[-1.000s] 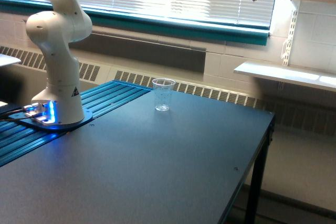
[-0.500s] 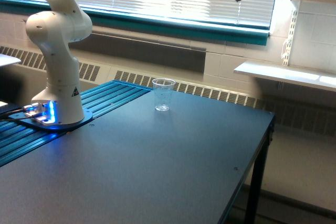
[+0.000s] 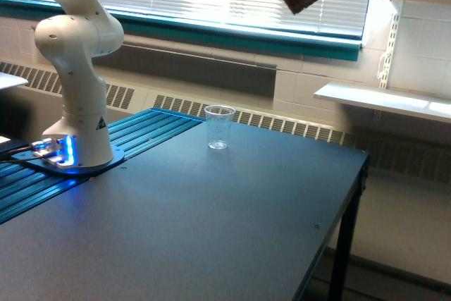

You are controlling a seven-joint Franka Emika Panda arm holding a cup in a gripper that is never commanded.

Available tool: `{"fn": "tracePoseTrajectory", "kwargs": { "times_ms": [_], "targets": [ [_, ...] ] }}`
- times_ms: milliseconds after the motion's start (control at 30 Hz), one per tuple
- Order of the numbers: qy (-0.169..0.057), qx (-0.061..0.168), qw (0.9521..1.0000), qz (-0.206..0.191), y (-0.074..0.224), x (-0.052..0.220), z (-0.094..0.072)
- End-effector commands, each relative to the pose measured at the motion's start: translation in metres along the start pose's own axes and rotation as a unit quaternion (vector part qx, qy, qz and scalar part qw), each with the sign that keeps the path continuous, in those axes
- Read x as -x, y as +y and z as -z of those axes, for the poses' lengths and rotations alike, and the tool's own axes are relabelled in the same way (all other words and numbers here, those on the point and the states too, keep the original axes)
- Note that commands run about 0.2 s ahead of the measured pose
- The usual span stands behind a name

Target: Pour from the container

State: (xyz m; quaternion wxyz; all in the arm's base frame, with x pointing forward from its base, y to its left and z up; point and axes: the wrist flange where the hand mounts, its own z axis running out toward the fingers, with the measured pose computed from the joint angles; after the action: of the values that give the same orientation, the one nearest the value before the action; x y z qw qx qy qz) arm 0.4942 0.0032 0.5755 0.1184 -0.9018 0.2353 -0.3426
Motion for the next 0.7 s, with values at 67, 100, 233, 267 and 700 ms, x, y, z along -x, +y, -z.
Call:
{"fn": "tracePoseTrajectory", "kwargs": {
  "times_ms": [67, 100, 233, 267, 700],
  "targets": [
    [-0.009, -0.019, 0.998, 0.06, -0.017, 0.031, 0.005],
    [-0.011, -0.021, 0.9976, 0.065, -0.019, 0.036, 0.006],
    [-0.02, -0.032, 0.9961, 0.079, -0.023, 0.053, 0.006],
    [-0.022, -0.033, 0.9959, 0.082, -0.024, 0.057, 0.006],
    [-0.046, -0.043, 0.9888, 0.135, -0.027, 0.106, 0.014]
  ]
}}
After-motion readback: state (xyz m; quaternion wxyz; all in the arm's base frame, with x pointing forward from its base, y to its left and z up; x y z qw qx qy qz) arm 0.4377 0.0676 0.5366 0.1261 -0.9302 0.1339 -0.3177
